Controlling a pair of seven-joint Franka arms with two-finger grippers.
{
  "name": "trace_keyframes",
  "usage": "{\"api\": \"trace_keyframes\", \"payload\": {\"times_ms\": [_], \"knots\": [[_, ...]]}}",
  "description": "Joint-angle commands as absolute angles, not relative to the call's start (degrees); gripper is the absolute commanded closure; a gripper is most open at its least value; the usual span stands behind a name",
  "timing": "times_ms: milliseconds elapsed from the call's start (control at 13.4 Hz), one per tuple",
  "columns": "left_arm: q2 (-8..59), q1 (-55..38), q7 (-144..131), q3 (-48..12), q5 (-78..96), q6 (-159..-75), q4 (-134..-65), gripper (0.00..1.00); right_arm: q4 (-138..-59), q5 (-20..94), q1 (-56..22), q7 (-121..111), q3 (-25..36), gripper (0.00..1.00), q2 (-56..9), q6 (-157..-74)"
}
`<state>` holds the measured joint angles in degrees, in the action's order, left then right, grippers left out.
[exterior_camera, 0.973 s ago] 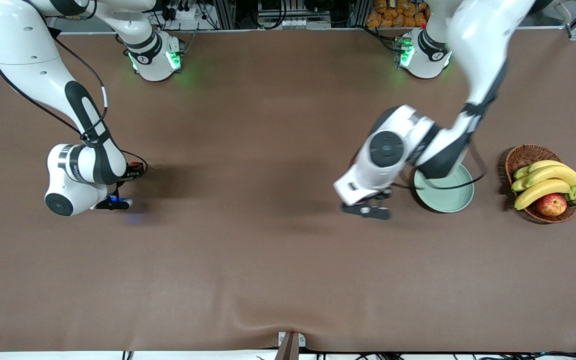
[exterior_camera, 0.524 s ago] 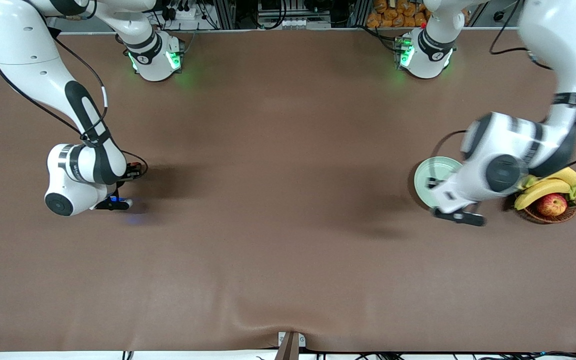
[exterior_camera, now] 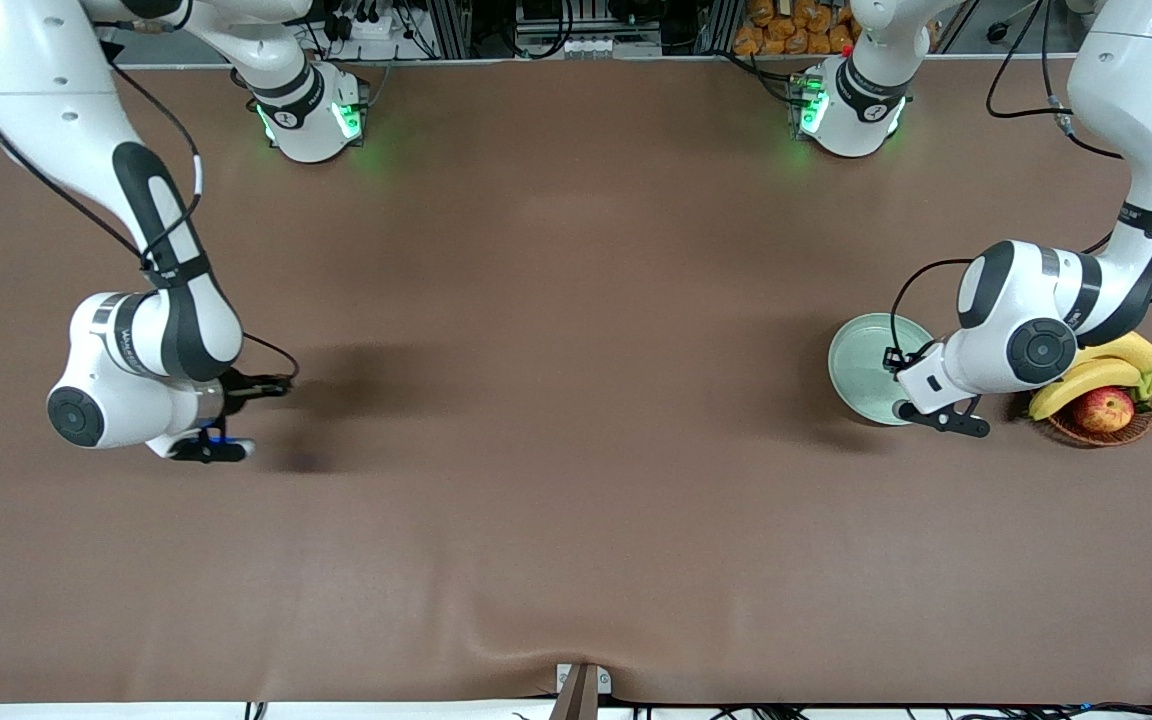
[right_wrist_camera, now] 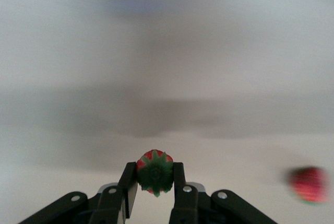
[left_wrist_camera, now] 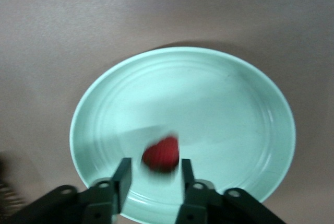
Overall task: Collect all strawberries into plate
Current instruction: 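Carry the strawberry onto the green plate and open the left gripper, then grasp a second strawberry with the right gripper and set it mid-table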
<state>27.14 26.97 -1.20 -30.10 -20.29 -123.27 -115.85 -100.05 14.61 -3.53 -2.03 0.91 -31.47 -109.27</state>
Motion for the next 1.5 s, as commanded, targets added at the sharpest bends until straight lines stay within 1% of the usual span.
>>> {"api": "trace_keyframes", "payload": {"times_ms": [0, 150, 224, 449, 524, 673, 748, 823, 898, 973, 1048, 1197, 1272, 1422], "knots": [[24.44, 29.09, -1.85, -31.46, -21.62, -123.84, -116.02, 0.0, -98.53, 26.67, -12.53, 7.34, 1.05, 0.94, -31.29, -111.69], [21.46, 29.09, -1.76, -32.34, -20.49, -122.01, -113.48, 0.0, -97.65, 31.01, -19.3, 16.13, 1.05, 0.92, -32.25, -116.34], [19.88, 29.09, -1.76, -33.13, -19.09, -119.29, -111.2, 0.0, -97.47, 33.2, -22.03, 19.39, 1.05, 0.92, -32.95, -118.98], [18.81, 29.09, -2.46, -35.85, -14.34, -105.52, -100.93, 0.0, -96.33, 42.94, -29.25, 24.43, 1.05, 0.88, -36.64, -127.76], [18.81, 29.09, -2.63, -36.56, -12.59, -102.08, -98.2, 0.0, -95.98, 46.02, -31.18, 24.43, 1.05, 0.85, -37.78, -129.88], [18.63, 29.09, -2.99, -37.7, -9.33, -98.71, -95.28, 0.0, -95.8, 51.39, -34.52, 24.43, 1.05, 0.81, -39.8, -134.01], [18.2, 29.09, -4.12, -38.58, -7.92, -98.27, -95.01, 0.0, -95.28, 53.33, -36.19, 24.35, 1.05, 0.76, -41.12, -136.64], [17.76, 29.0, -5.87, -39.37, -6.95, -98.26, -95.01, 0.0, -95.1, 54.48, -37.69, 24.43, 1.05, 0.67, -42.09, -139.11], [17.67, 28.83, -8.76, -40.68, -6.6, -98.26, -95.01, 0.0, -95.1, 55.01, -38.49, 24.35, 1.05, 0.51, -42.36, -140.87], [17.75, 28.74, -13.05, -42.61, -6.68, -98.26, -95.01, 0.0, -95.1, 54.85, -38.5, 24.26, 1.05, 0.16, -42.1, -141.15], [17.93, 28.65, -16.75, -44.54, -6.94, -98.35, -95.01, 0.0, -95.1, 54.76, -37.8, 24.17, 1.05, 0.0, -41.75, -140.89], [18.46, 27.95, -20.99, -46.84, -6.86, -98.7, -95.1, 0.0, -95.27, 54.32, -35.43, 24.08, 1.05, 0.0, -40.7, -139.49], [18.46, 26.99, -22.14, -47.02, -6.59, -98.79, -95.27, 0.0, -95.36, 54.23, -34.2, 24.08, 1.14, 0.0, -39.82, -136.96], [18.54, 25.14, -25.12, -47.02, -6.5, -98.79, -95.54, 0.0, -95.71, 52.75, -29.21, 23.91, 1.23, 0.0, -37.63, -129.41]]}}
